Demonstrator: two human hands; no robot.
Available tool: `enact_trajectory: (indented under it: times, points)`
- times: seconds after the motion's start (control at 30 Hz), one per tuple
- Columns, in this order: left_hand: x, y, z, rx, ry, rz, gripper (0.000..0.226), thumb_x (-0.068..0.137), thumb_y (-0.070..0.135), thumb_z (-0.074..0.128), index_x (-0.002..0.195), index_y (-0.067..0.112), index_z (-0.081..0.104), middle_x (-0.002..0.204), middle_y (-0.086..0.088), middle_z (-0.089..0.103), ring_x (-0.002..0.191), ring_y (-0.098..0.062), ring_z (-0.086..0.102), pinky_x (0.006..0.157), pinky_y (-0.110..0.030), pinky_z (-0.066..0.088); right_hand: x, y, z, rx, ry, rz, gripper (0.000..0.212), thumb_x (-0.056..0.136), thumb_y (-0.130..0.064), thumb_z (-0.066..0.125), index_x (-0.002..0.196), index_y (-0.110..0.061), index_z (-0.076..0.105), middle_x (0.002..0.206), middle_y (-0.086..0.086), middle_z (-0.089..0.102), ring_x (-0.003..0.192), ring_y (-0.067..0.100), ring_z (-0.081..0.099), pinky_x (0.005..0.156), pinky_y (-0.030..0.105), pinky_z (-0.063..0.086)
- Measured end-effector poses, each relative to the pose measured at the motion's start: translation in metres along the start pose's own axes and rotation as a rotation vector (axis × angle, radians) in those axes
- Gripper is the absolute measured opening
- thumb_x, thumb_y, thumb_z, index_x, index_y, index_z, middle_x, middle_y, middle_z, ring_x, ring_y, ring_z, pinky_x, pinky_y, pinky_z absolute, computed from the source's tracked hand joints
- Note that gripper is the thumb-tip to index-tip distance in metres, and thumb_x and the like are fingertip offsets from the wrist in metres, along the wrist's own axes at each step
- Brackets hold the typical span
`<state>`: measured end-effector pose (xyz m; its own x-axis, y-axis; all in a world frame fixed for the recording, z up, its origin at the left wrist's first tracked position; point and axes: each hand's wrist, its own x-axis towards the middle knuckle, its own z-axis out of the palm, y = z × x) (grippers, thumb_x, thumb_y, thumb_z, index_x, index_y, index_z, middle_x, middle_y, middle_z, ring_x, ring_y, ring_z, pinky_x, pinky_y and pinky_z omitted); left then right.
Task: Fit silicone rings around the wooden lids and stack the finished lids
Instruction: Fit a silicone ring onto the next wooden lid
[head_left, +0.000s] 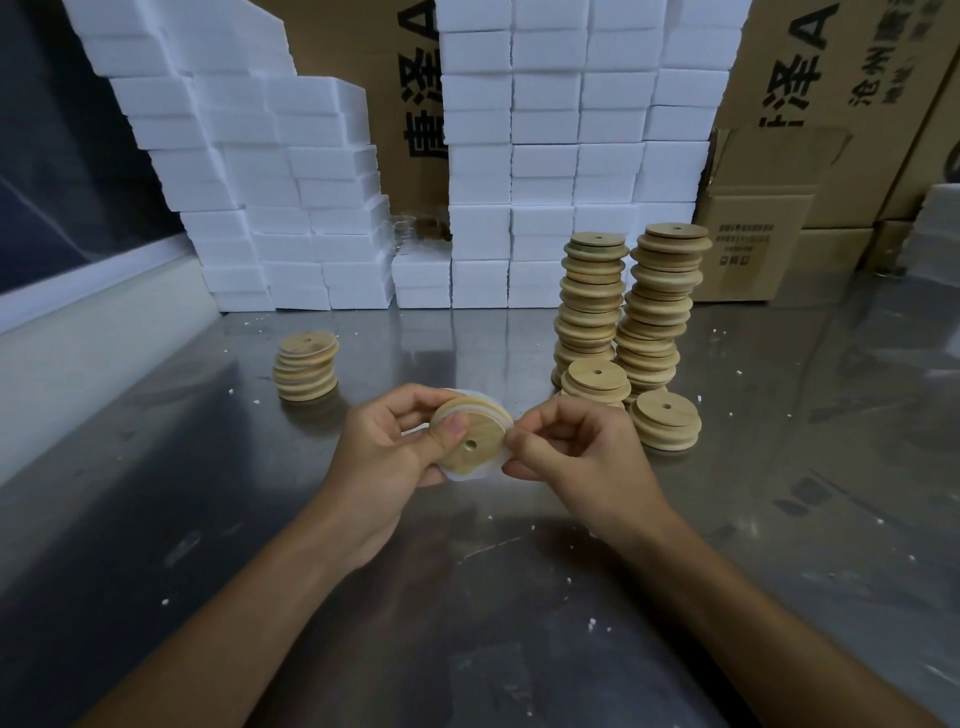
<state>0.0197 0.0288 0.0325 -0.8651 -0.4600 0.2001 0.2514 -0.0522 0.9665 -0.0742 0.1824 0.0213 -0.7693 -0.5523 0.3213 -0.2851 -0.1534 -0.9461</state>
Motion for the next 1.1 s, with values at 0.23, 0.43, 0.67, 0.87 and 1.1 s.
enact_trajectory:
  times: [0.23,0.43,0.67,0.87,1.1]
  points:
    - [-0.001,-0.003,0.005,-0.109,-0.002,-0.074,0.026,0.066,0.018,0.071,0.086,0.006,0.06,0.093,-0.013,0.073,0.081,-0.025,0.073,0.065,-0.04,0.061,-0.001,-0.001,0.004,0.073,0.064,0.054,0.012,0.083,0.0,0.075,0.077,-0.006,0.067,0.075,0.015,0.074,0.07,0.026,0.073,0.071,0.042,0.063]
    - [-0.002,-0.003,0.003,0.205,-0.048,0.023,0.022,0.077,0.001,0.075,0.094,0.011,0.064,0.097,-0.011,0.072,0.085,-0.023,0.072,0.061,-0.034,0.059,-0.001,0.0,0.003,0.035,0.051,0.017,0.007,0.083,0.0,0.075,0.08,-0.003,0.069,0.077,0.014,0.074,0.07,0.021,0.072,0.071,0.039,0.063]
    - [0.0,0.0,-0.002,0.205,-0.06,0.046,0.025,0.076,0.007,0.074,0.099,0.014,0.07,0.089,-0.005,0.073,0.075,-0.014,0.069,0.058,-0.025,0.055,-0.002,-0.003,0.002,0.121,0.001,0.083,0.005,0.084,0.002,0.072,0.083,0.005,0.069,0.082,0.021,0.075,0.078,0.029,0.073,0.078,0.04,0.062]
    - [0.001,0.008,-0.011,0.098,-0.129,-0.068,0.031,0.06,0.021,0.077,0.091,0.022,0.078,0.092,-0.005,0.074,0.078,-0.017,0.069,0.059,-0.025,0.054,-0.003,-0.01,0.001,0.211,-0.115,0.152,0.013,0.086,0.005,0.068,0.076,-0.002,0.071,0.078,0.016,0.075,0.078,0.022,0.074,0.074,0.033,0.062]
    - [0.001,0.012,-0.015,0.076,-0.218,-0.119,0.033,0.06,0.027,0.078,0.093,0.024,0.078,0.093,-0.002,0.074,0.082,-0.014,0.07,0.061,-0.025,0.055,-0.004,-0.012,-0.002,0.162,-0.128,0.167,0.011,0.083,0.009,0.069,0.074,0.003,0.07,0.078,0.02,0.074,0.075,0.027,0.074,0.073,0.034,0.062]
